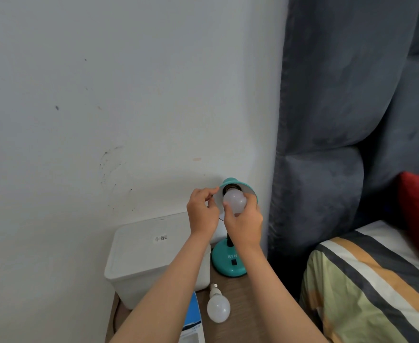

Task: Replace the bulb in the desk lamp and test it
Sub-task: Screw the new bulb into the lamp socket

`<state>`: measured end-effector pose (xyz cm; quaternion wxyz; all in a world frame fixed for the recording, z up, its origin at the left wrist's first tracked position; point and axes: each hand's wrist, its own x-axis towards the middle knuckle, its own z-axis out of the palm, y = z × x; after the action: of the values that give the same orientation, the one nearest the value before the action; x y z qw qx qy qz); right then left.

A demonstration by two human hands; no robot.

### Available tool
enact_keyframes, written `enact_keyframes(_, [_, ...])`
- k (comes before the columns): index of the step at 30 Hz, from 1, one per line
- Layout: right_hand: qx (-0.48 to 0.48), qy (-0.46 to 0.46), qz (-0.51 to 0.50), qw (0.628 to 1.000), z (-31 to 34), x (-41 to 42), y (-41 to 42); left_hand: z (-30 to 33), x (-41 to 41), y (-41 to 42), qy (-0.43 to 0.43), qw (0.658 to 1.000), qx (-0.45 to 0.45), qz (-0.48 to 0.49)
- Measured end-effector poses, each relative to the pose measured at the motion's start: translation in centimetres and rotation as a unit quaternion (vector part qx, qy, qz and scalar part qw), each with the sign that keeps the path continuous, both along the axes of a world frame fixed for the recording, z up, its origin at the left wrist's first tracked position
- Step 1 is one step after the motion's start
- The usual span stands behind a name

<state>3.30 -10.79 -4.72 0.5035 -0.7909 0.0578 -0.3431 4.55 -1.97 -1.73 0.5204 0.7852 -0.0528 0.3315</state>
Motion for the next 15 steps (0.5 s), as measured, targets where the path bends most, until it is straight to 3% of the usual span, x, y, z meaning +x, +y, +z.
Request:
enact_keyframes(6, [-0.049, -0.018, 0.02, 0.998, -0.16, -0.35, 0.12, 0.01, -0.01, -0.05, 0.001, 1.0, -0.005, -0.001])
enact_keyframes(15, [-0.042, 0.011, 0.002, 0.999, 0.17, 0.15, -0.05, -0.09, 0.19, -0.06, -0.006, 1.0, 0.003, 0.002])
